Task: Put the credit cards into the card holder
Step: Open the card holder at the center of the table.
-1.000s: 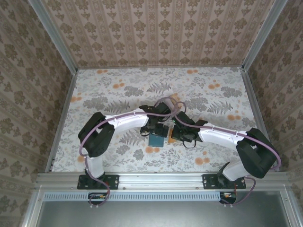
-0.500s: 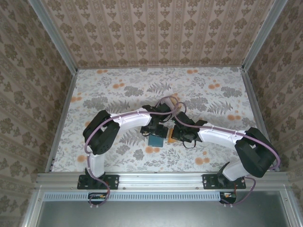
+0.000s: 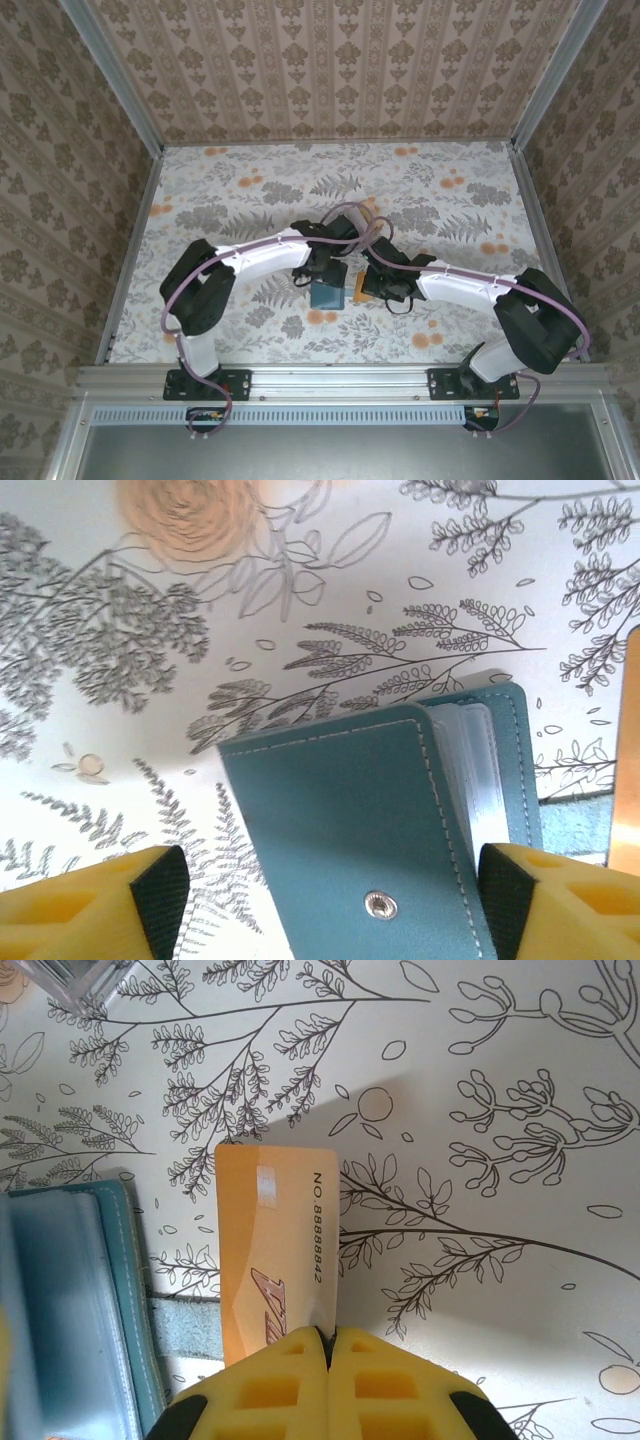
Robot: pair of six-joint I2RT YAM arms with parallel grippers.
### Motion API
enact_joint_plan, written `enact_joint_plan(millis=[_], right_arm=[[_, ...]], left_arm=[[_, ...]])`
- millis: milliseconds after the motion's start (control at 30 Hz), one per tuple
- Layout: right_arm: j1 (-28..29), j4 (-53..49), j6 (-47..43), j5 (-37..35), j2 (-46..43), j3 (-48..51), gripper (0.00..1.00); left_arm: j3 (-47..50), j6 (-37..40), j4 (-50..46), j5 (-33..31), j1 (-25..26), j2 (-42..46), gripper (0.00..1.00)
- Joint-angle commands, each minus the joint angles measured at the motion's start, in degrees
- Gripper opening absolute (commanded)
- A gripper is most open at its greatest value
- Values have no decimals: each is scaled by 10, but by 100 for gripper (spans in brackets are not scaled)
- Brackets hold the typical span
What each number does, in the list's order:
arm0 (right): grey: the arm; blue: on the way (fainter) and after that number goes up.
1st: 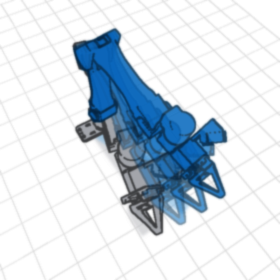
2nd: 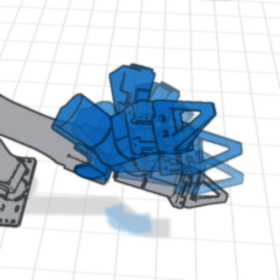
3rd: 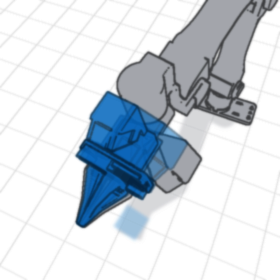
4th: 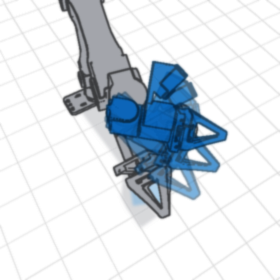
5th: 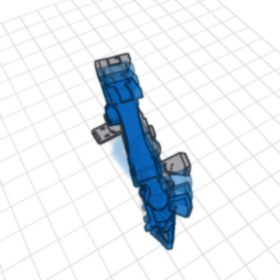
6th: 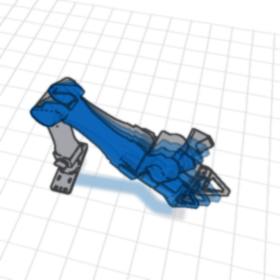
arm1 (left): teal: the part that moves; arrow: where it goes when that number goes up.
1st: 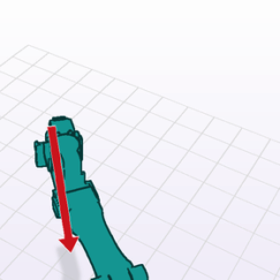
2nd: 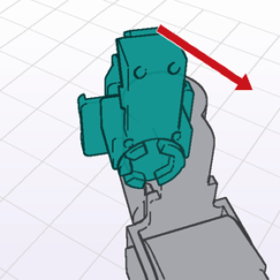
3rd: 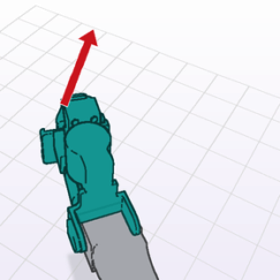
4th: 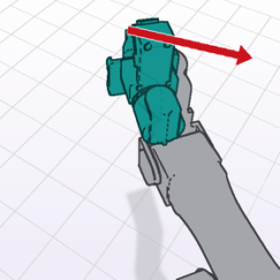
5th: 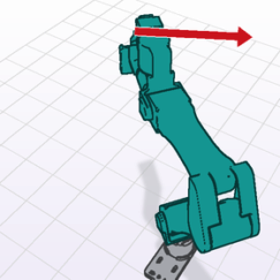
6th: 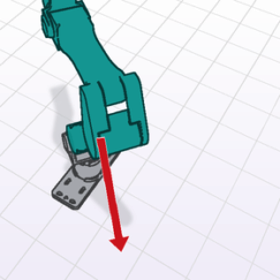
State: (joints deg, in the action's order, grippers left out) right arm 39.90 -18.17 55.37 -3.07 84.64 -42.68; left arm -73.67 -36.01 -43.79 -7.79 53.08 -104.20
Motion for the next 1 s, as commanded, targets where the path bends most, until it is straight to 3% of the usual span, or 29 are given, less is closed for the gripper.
enact_joint_plan(millis=[0, 133, 333, 567, 667, 800, 967], right_arm=[[-1, -56, 4, -34, 18, 1, 0], [-1, -58, 4, -37, 18, -1, 0], [-1, -62, 0, -37, 16, -7, 0], [-1, -75, -13, -40, 16, -21, 0], [-1, -67, -23, -32, 2, -27, 0], [-1, -57, -40, -19, -36, -40, 0], [-1, -64, -52, -18, -93, -59, 0]], left_arm=[[23, 4, -33, -30, -15, 25, 71], [48, 2, -20, -21, -28, 49, 63], [91, -1, 12, 12, -54, 85, 25], [153, -2, 100, 109, -103, 143, 24], [196, -11, 166, 177, -132, 165, 16], [266, -69, 288, 267, -171, 179, 11], [299, -107, 357, 290, -177, 182, 13]])
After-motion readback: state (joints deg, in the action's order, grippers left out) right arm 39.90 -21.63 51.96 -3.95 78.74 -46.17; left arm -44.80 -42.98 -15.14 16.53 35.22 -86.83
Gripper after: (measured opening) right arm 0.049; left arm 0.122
